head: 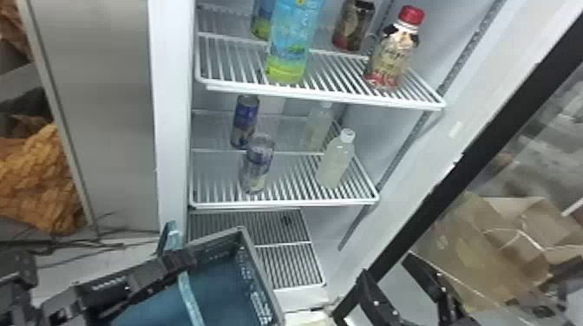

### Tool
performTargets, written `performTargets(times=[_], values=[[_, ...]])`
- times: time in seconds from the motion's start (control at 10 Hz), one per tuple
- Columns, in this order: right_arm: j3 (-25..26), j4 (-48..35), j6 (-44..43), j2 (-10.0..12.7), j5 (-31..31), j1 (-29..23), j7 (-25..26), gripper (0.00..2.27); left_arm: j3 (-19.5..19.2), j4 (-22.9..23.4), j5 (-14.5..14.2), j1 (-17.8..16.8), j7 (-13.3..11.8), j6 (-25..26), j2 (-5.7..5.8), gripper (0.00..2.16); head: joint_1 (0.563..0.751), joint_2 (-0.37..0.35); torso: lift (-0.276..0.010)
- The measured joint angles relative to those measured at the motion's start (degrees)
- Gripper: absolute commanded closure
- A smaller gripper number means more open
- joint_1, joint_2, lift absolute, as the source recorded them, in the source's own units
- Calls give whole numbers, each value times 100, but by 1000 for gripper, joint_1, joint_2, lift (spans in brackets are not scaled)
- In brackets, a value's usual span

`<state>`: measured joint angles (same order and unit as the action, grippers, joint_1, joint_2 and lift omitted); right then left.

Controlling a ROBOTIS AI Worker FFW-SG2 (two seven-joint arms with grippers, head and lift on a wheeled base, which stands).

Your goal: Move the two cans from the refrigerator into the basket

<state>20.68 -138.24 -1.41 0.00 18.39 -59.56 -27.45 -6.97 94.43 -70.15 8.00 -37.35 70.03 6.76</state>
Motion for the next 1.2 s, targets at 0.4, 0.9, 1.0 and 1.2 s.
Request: performTargets(times=[0.4, 0.9, 1.0, 1.2], values=[[3, 87, -39, -9, -43, 92, -41, 242, 0, 0, 0, -2, 0, 0, 1, 1210, 695, -350, -219], [-6, 254, -45, -14, -201, 385, -41, 236, 0, 0, 0, 1, 0, 0, 0, 1210, 695, -350, -219], [-15, 284, -44, -22, -286, 493, -41, 237, 0, 0, -1, 1, 0, 0, -1, 1210, 695, -350, -219], [-54, 461, -42, -26, -383, 758, -33, 236, 0, 0, -10, 1, 0, 0, -7, 1210, 695, -350, -219]])
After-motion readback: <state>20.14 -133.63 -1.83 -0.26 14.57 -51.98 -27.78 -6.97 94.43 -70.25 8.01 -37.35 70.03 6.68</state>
